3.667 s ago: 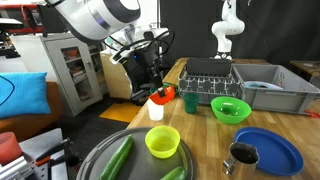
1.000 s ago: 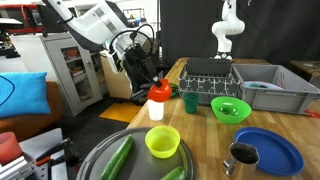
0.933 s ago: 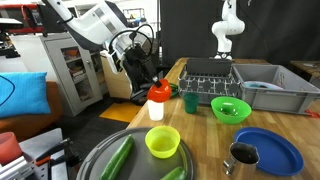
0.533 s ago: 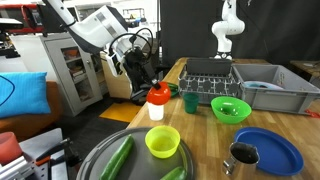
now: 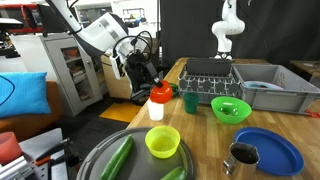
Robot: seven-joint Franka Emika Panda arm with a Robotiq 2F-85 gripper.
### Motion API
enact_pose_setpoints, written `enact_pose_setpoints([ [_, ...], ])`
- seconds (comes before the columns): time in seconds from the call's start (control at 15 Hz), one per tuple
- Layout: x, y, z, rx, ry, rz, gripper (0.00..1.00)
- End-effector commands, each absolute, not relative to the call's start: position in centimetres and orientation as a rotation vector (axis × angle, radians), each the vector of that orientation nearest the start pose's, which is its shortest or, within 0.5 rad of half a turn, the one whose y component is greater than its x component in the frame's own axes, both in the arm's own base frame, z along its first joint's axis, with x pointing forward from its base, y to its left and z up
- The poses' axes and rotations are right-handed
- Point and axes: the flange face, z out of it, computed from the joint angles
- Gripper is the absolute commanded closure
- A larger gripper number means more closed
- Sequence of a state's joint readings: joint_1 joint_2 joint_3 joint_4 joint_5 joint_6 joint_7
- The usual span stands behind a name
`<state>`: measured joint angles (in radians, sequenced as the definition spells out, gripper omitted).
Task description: Pour the contents of the orange bowl into the white cup
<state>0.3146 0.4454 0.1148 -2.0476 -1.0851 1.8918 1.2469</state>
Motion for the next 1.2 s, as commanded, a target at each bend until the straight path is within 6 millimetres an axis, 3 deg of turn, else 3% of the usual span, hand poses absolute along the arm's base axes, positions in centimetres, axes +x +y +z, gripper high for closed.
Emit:
enact_pose_setpoints([
  [0.0,53.4,17.7,20.6,2.106,-0.129,0.321,0.98],
  [1.13,53.5,20.5,18.8,1.981,-0.12,0.299,0.98],
])
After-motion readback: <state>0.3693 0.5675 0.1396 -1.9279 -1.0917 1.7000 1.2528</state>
